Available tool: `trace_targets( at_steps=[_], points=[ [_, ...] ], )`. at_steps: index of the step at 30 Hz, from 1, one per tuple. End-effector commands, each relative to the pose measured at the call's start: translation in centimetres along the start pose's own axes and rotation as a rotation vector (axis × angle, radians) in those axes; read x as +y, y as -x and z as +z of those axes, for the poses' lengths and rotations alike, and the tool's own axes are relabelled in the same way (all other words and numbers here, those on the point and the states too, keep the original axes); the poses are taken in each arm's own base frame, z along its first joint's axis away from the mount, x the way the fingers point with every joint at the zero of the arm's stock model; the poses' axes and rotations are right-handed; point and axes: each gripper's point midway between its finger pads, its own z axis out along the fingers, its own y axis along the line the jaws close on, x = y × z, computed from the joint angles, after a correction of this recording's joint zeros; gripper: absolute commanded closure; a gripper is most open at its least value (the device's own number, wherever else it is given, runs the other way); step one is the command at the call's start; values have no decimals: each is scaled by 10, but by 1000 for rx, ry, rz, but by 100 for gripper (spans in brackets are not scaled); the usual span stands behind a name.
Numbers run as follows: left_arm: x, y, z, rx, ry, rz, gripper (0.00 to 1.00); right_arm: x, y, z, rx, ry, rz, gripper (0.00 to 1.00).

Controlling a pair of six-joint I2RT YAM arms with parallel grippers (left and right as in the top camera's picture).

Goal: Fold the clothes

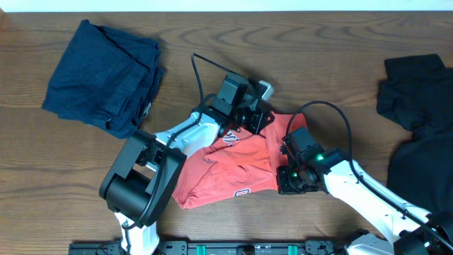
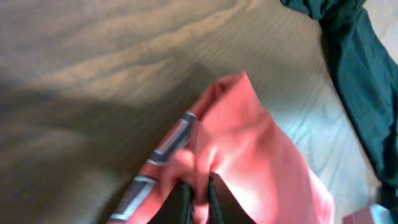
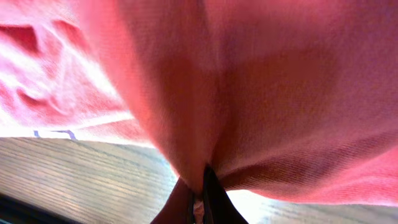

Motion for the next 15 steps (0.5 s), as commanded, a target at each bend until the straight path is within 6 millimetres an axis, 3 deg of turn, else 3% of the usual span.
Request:
trace_targets(
  at_steps=[1, 4, 8, 11, 13, 15],
  points=[
    [10, 9, -4, -27, 17, -5, 87, 1, -4, 0, 13, 6, 14, 97],
    [9, 13, -4, -41, 15, 5, 94, 1, -4, 0, 13, 6, 14, 98],
    [11, 19, -6, -63, 15, 13, 94, 1, -3, 0, 12, 6, 10, 98],
    [10, 10, -6, -25, 8, -36, 93, 1, -3, 0, 11, 7, 10, 98],
    [9, -5, -6, 34, -3, -75, 60, 1, -3, 0, 10, 8, 9, 98],
    [9, -17, -7, 81, -5, -112, 52, 1, -2, 0, 8, 8, 9, 97]
  ],
)
